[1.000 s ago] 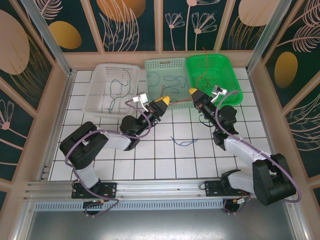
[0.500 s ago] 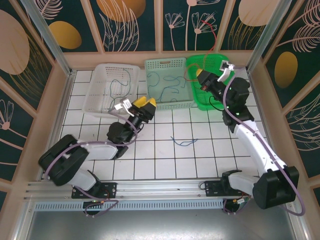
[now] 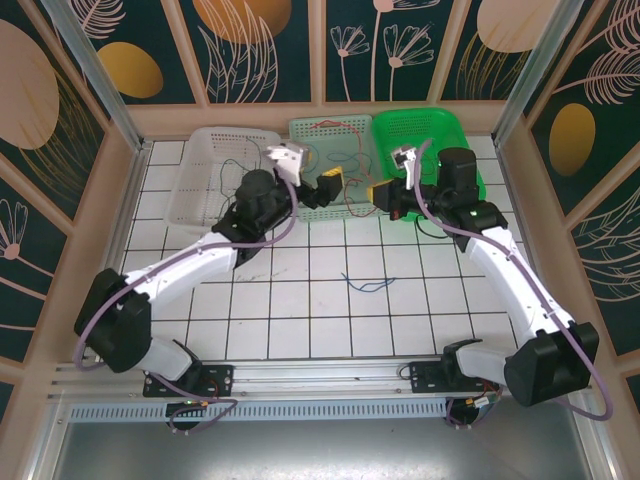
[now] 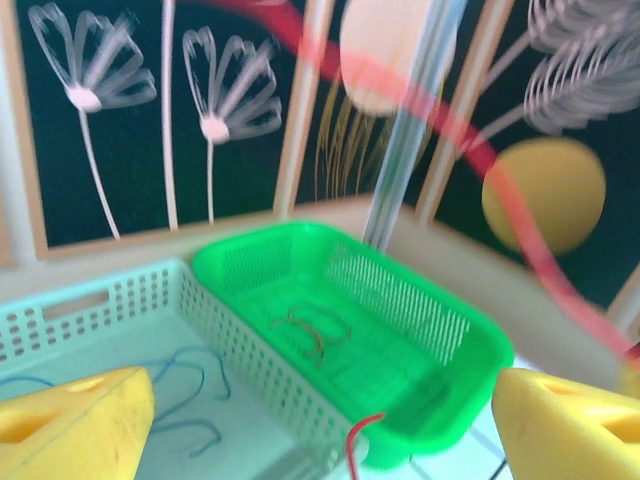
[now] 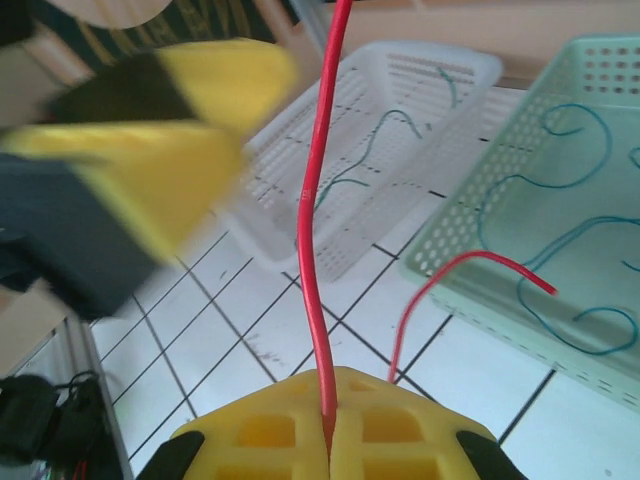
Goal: Untangle the cables
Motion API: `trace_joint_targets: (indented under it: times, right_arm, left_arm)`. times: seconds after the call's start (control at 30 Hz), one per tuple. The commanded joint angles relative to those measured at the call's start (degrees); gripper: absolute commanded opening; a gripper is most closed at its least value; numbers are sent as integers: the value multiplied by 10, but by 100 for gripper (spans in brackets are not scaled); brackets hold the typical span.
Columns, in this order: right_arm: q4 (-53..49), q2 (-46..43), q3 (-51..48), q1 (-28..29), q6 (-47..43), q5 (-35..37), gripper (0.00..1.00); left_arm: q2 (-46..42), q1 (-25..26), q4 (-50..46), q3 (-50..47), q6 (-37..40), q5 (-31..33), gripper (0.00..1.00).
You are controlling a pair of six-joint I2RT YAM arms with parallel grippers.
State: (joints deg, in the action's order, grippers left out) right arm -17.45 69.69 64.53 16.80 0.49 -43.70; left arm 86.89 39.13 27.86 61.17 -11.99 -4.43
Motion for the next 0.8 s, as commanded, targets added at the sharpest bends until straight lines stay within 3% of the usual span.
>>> trace_joint_targets:
  times: [0.0,0.2,0.37,0.43,0.53,0.57,0.6,0.67,0.77]
  right_arm:
    - [-41,-6,31,8,-54,-37,0]
    - [-43,-8,39,15,-58,-53,0]
    - [-41,-9,41,18,-59,-65,0]
    - [-36,-12,41,20,-58,-68,0]
    - [-24,-19,36,19,-51,-62,0]
    - [-20,-22,34,18,-50,-63,0]
    - [-20,-23,33,18,-50,-63,0]
    - [-21,-22,34,16,-50,-61,0]
    - [-26,-16,36,14,-50,-53,0]
  left_arm:
    - [37,-4,-116,44,75,-48,85]
    - [73,-28,-124,64,58,-105,84]
    - [85,-31,-115,77,62,-118,79]
    - [93,-32,-121,85,64,-131,70]
    - [91,-31,-98,75,52,-149,45]
    - [88,-33,-85,68,48,-161,41]
    - [86,-33,-76,63,44,-170,41]
    - [80,-33,-62,53,32,-171,52]
    - [71,-34,-56,46,26,-171,61]
